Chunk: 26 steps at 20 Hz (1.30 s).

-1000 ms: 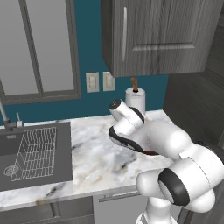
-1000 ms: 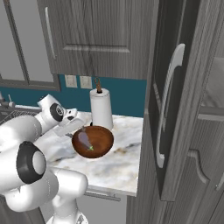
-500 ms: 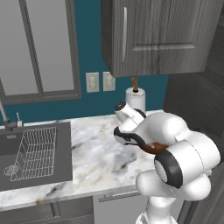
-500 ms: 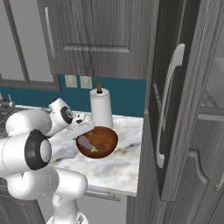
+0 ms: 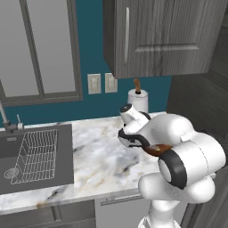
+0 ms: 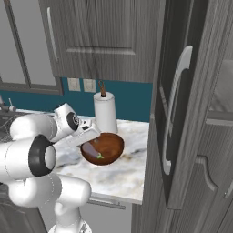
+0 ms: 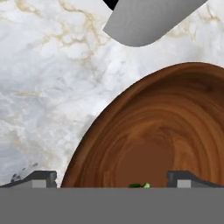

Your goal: Pick the eggplant from the cabinet and place it in the bowl. Then pick the bowl and place it in the sink. Then turn on the sink facuet.

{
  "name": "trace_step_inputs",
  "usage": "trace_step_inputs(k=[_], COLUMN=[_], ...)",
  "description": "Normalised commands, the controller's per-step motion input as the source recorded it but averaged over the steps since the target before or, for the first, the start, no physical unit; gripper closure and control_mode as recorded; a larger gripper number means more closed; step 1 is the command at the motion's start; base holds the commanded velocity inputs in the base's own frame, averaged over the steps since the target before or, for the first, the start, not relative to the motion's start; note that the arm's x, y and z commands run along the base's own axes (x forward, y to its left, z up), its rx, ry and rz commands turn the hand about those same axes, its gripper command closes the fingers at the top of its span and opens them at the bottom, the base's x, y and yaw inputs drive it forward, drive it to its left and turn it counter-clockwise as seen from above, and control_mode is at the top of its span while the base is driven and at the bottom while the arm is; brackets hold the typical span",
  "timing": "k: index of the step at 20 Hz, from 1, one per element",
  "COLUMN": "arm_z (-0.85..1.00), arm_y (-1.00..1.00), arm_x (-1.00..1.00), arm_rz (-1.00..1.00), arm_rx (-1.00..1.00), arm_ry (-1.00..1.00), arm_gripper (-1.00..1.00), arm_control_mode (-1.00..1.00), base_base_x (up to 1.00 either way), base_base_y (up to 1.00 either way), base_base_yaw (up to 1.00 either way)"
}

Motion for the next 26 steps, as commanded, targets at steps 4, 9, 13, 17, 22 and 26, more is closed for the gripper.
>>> trace_step_inputs(k=[4,9,13,17,22,26], arm_z=[-0.49,-0.24,-0.02,0.05,0.48,0.72], arm_y=[-0.02,0.00,0.00,-0.01,0.00,0.19], arm_x=[0.00,-0.03,-0.18,-0.40,-0.61,-0.78], arm_rz=[0.00,0.00,0.00,0.02,0.12,0.20], arm_rx=[0.00,0.00,0.00,0.00,0.00,0.00], arm_ry=[0.09,0.05,0.00,0.00,0.00,0.00], arm_gripper=[1.00,1.00,1.00,1.00,1.00,1.00], arm_control_mode=[-1.00,-1.00,-1.00,-1.00,-1.00,-1.00], base_base_x=[0.00,0.00,0.00,0.00,0.00,0.00], base_base_y=[0.00,0.00,0.00,0.00,0.00,0.00], base_base_yaw=[0.00,0.00,0.00,0.00,0.00,0.00])
